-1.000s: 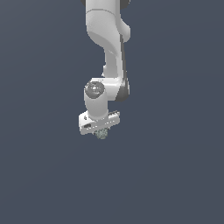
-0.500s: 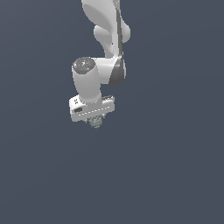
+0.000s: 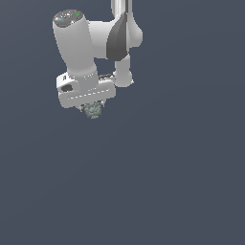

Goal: Pick up the object and move it to a goal position.

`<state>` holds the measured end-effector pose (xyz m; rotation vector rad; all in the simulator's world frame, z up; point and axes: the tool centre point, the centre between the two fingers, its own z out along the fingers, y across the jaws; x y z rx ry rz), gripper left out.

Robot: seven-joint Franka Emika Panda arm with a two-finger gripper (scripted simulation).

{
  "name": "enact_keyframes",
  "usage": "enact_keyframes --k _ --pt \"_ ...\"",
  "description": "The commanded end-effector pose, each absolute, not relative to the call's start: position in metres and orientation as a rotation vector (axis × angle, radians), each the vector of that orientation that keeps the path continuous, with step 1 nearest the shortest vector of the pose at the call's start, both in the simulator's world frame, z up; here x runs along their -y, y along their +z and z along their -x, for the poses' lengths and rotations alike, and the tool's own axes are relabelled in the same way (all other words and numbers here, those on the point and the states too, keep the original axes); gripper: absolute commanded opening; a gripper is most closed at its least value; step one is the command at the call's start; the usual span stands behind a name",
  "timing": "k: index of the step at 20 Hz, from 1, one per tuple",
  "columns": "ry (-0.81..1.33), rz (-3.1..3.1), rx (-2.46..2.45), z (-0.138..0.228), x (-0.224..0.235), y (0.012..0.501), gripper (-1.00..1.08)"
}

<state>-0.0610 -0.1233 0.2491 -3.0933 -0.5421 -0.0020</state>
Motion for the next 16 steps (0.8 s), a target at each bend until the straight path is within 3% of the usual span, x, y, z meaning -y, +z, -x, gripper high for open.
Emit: enact_keyframes --k 1,16 --pt "-0.002 3.092 0.542 0.071 0.133 0.278 -1.00" --pt "-0.001 3.093 0.542 0.112 0.183 0.419 -1.00"
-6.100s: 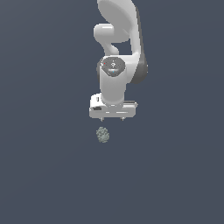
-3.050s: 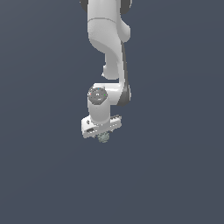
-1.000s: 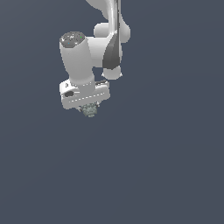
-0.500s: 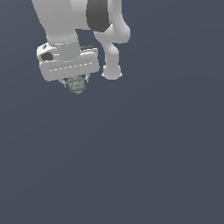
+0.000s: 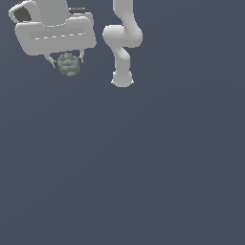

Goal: Pick up the object and move it to a goal position.

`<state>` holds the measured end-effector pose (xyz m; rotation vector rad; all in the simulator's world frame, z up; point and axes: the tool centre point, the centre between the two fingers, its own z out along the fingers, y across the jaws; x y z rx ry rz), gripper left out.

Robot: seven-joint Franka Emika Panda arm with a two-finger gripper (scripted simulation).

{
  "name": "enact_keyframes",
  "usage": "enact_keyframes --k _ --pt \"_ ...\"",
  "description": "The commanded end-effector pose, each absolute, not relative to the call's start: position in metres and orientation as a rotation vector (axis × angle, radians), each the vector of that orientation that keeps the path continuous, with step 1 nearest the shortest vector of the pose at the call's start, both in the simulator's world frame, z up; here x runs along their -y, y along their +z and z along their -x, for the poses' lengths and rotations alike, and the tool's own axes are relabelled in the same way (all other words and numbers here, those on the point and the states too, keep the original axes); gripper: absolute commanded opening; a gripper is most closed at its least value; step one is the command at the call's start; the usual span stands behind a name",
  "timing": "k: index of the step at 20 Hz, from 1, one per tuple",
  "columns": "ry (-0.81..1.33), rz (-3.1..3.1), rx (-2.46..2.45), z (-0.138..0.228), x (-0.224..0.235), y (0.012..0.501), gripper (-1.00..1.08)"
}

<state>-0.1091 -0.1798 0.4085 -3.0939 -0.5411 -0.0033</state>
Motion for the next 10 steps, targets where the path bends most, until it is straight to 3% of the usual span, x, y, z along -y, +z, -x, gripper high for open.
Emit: enact_keyframes --k 1,10 --pt "-0.001 3.094 0.542 0.114 0.185 0.425 -1.00" --pt "0.000 3.094 0.542 0.120 0.196 0.452 -1.00"
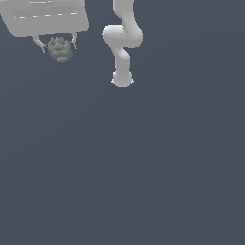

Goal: Pick up the object and move it to a goal position.

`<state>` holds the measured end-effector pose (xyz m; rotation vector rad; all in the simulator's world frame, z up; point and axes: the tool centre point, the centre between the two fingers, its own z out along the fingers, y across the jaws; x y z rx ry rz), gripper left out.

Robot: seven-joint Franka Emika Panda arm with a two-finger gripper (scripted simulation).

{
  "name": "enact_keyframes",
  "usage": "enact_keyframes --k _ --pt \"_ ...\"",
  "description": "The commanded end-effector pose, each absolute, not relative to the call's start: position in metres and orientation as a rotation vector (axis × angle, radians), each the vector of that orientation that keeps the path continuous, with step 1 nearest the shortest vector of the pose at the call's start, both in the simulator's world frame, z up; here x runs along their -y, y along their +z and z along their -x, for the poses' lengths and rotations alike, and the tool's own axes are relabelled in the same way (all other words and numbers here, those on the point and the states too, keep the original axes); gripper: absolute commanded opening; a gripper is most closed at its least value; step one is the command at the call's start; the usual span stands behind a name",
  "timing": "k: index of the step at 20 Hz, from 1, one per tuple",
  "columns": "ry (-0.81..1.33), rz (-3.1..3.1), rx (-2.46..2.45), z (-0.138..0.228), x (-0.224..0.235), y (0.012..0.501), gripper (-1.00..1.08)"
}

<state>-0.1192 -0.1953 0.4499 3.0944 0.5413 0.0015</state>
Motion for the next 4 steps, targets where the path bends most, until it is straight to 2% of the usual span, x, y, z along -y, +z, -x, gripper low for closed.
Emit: enact_keyframes --k 1,4 --pt "0.000 -3.094 -0.542 0.1195 0.1964 0.4528 -1.00" --pt "0.000 -3.094 -0.542 0.1187 0.1963 0.4520 -1.00"
